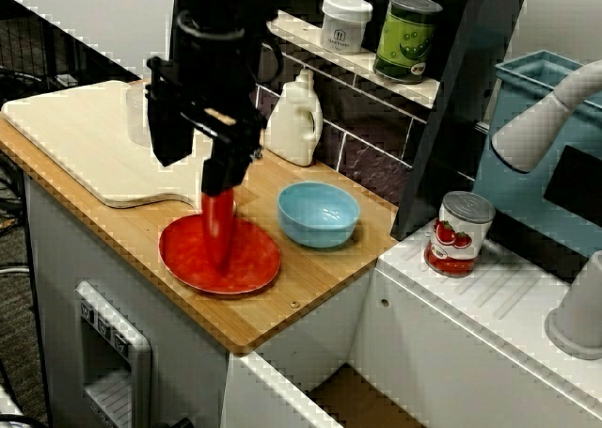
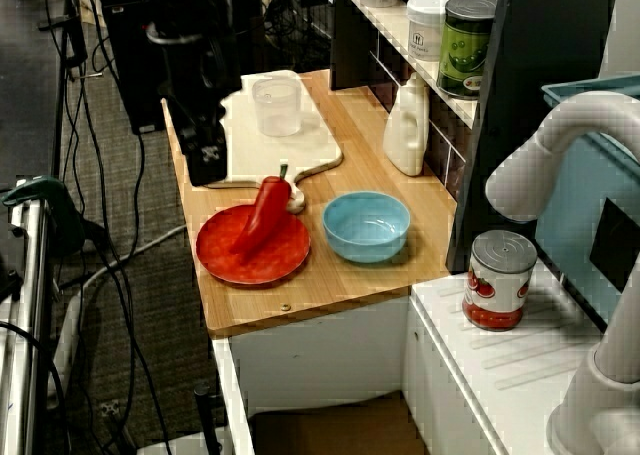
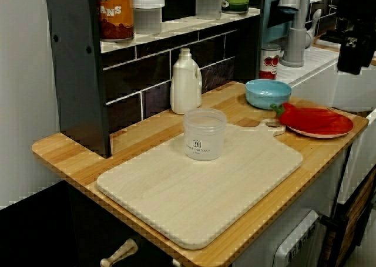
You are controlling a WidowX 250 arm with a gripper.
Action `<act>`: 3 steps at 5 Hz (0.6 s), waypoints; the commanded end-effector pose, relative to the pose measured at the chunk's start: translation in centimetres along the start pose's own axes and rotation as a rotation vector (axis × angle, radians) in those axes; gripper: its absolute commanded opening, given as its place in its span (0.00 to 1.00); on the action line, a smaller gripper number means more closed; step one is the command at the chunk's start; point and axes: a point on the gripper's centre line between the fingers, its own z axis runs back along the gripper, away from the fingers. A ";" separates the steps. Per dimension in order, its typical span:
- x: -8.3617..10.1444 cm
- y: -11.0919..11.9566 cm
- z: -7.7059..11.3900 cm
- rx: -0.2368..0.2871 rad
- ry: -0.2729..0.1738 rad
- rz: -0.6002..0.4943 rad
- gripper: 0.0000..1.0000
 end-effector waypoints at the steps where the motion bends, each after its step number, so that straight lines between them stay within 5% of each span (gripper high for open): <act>1: 0.2 0.6 2.7 -0.046 -0.064 -0.007 0.00; 3: 0.9 0.6 3.3 -0.055 -0.076 0.013 0.00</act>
